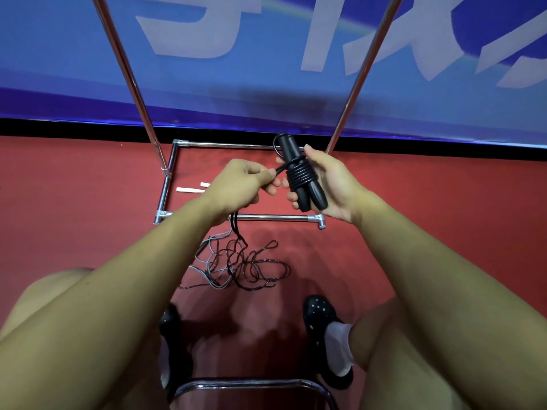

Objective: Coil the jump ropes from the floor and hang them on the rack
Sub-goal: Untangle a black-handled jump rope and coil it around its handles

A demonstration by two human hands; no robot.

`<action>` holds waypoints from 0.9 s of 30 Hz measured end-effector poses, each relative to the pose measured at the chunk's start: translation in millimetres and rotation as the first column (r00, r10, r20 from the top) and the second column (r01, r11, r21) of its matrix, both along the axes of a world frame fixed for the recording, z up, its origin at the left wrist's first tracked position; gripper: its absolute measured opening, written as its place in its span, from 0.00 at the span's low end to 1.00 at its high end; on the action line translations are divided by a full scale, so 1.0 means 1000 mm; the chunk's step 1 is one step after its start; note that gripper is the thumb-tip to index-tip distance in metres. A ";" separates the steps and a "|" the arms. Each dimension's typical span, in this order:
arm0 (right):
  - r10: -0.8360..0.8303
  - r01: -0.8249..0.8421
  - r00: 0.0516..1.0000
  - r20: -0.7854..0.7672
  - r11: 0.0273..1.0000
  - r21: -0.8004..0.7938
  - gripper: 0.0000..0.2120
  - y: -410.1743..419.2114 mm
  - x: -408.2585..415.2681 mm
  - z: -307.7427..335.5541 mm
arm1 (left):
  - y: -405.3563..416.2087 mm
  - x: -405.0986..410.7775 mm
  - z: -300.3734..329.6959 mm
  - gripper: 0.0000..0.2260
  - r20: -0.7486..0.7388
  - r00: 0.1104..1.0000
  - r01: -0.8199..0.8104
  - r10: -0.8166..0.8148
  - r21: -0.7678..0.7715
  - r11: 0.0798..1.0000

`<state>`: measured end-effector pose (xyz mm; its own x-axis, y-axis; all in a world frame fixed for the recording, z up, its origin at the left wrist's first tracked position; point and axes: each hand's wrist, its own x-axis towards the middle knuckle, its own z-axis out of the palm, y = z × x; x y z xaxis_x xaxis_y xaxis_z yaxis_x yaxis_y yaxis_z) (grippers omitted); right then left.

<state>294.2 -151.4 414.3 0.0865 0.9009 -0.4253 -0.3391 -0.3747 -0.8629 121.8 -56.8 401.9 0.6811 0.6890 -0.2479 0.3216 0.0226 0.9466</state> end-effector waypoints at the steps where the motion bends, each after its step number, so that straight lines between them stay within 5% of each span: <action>1: 0.001 -0.001 1.000 -0.027 1.000 0.001 0.29 0.000 0.001 0.000 | 0.000 0.000 -0.002 0.13 -0.001 1.000 0.002 -0.002 0.005 1.000; 10: 0.064 -0.064 0.998 0.006 0.997 0.053 0.14 -0.002 -0.005 -0.011 | 0.001 -0.003 -0.009 0.17 -0.045 0.999 -0.009 0.011 0.048 0.999; 16: 0.133 -0.146 0.966 0.219 0.988 0.043 0.12 -0.004 -0.004 -0.013 | -0.004 0.001 -0.009 0.15 -0.040 0.999 0.007 -0.008 -0.013 1.000; 20: 0.085 -0.093 0.956 0.280 0.996 0.015 0.04 -0.004 -0.008 -0.013 | -0.005 0.002 -0.005 0.14 -0.154 0.988 0.005 -0.009 -0.022 1.000; 27: -0.018 0.019 0.938 0.346 1.000 0.001 0.06 -0.001 -0.006 -0.016 | -0.002 0.000 -0.006 0.16 -0.237 0.969 0.073 -0.064 0.031 0.997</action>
